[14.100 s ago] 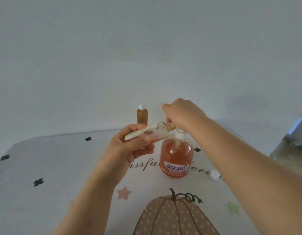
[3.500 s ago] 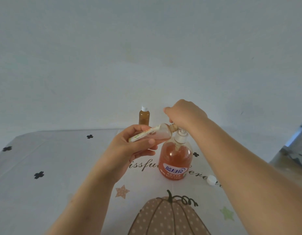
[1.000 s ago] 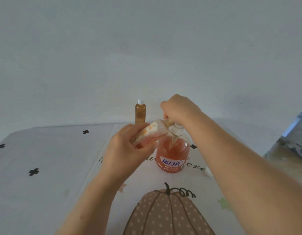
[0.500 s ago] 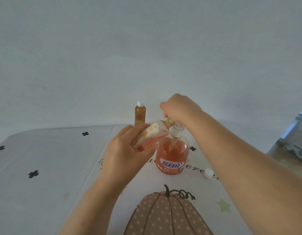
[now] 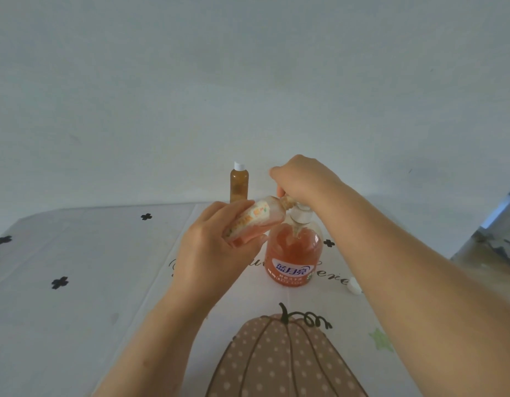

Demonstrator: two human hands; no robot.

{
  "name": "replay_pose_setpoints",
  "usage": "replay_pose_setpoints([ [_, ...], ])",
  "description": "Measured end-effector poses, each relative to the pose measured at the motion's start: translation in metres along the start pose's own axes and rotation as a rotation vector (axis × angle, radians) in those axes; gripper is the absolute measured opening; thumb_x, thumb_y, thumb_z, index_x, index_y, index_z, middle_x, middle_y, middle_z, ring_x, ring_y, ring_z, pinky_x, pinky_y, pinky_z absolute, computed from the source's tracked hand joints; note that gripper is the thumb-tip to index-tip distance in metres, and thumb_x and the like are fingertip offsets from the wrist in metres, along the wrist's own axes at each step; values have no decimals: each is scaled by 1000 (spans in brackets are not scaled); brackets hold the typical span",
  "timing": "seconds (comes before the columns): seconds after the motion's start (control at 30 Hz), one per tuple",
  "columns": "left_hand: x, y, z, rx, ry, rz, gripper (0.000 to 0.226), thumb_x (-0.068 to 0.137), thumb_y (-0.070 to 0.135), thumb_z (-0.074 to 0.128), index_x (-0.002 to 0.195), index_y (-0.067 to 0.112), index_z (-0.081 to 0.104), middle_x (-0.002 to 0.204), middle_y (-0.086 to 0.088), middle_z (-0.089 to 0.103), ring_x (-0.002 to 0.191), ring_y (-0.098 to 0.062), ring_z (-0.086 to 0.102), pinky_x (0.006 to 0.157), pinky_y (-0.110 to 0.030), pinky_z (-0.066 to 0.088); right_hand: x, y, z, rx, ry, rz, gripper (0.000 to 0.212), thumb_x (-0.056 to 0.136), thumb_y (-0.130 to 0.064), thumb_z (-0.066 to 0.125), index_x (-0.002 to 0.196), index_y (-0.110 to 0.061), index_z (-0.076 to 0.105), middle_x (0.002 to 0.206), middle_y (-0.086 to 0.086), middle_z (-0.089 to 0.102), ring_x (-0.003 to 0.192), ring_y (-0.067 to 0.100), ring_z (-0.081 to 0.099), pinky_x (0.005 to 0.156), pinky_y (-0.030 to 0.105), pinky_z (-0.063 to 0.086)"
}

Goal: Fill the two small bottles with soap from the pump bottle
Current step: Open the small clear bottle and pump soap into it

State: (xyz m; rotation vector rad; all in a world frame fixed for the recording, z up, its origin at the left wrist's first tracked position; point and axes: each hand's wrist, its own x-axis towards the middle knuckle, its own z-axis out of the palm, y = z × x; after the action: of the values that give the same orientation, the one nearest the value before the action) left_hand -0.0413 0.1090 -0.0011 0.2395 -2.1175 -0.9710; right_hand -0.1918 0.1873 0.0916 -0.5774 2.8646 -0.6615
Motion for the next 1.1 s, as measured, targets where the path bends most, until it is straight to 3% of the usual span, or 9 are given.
replay_pose_setpoints([
  [0.17,1,-2,0,12,-1,2,47,72,23,84,115,33,68,92,20,60,81,-1,60,66,-13,47,2,1,2,19,-21,18,30,89,-15,48,100,-12,75,93,5,74,76,24,62,81,34,51],
  [0.5,-1,0,5,-25,54,23,48,72,28,83,118,26,68,93,16,62,83,-3,60,68,-9,44,1,0,-6,35,54,-26,29,90,-17,47,98,-10,74,95,4,76,66,21,59,66,29,45],
  [0.63,-2,2,4,-3,72,55,50,72,30,82,120,24,68,95,16,62,83,-3,60,67,-8,43,1,-3,-9,-32,46,-46,26,91,-18,49,96,-12,74,89,3,72,65,20,59,59,26,41],
  [0.83,-1,1,4,5,70,60,50,72,31,82,120,23,68,95,13,63,80,-5,61,67,-18,48,2,-4,-7,-29,5,-42,29,90,-17,49,100,-12,75,81,3,66,64,21,56,64,28,42],
  [0.97,-1,-1,4,14,65,56,48,72,31,82,117,24,69,93,15,61,79,-3,60,67,-15,47,4,-1,-3,-20,-14,-31,30,91,-18,48,101,-13,75,84,3,70,65,20,58,68,30,44],
  [1.1,0,-4,5,46,49,46,46,72,27,83,116,29,68,92,15,61,79,-2,60,65,-16,47,7,1,3,-8,-62,3,33,93,-19,46,106,-11,76,72,3,62,57,18,53,65,30,41],
])
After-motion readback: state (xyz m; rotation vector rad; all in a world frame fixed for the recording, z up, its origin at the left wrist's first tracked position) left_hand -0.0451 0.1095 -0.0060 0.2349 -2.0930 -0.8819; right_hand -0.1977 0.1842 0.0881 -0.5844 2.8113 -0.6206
